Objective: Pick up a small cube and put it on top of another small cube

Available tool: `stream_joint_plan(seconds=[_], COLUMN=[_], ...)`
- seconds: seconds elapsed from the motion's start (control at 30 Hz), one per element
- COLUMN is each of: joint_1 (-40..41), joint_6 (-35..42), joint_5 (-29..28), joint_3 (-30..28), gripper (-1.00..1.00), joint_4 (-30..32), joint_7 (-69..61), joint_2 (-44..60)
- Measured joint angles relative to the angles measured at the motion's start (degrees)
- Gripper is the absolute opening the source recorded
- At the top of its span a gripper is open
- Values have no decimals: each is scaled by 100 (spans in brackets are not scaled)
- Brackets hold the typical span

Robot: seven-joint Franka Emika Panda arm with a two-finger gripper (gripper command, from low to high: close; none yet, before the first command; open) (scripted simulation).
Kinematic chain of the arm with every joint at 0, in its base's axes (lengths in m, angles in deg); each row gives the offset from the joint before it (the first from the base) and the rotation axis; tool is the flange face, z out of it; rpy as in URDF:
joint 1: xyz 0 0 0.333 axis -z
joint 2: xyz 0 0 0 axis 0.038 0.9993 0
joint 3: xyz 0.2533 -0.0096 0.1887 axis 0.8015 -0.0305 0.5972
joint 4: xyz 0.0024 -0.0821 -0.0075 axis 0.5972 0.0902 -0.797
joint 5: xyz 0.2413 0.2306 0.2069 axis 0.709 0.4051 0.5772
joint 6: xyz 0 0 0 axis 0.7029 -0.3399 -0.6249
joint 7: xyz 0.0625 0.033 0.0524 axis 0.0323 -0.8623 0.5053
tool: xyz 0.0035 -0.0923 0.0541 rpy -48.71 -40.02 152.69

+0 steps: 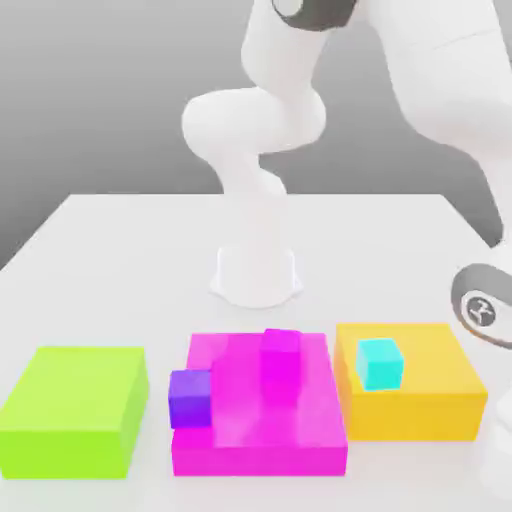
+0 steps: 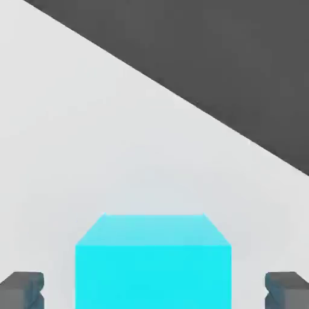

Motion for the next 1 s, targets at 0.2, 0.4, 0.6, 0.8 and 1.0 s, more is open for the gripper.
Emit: stream_joint_plan(seconds=[0.2, 0.4, 0.6, 0.8, 1.0], joint_1=[39, 718, 1597, 2635, 2898], joint_6=[214, 679, 852, 1011, 599], joint_5=[68, 276, 473, 619, 776], joint_3=[58, -106, -675, -1178, -1624], gripper=[-100, -100, -100, -100, -100], joint_4=[68, 799, 1840, 2889, 3595], joint_7=[-50, -797, -1962, -3117, -3876], joint_2=[-280, -1519, -2776, -3975, -4242])
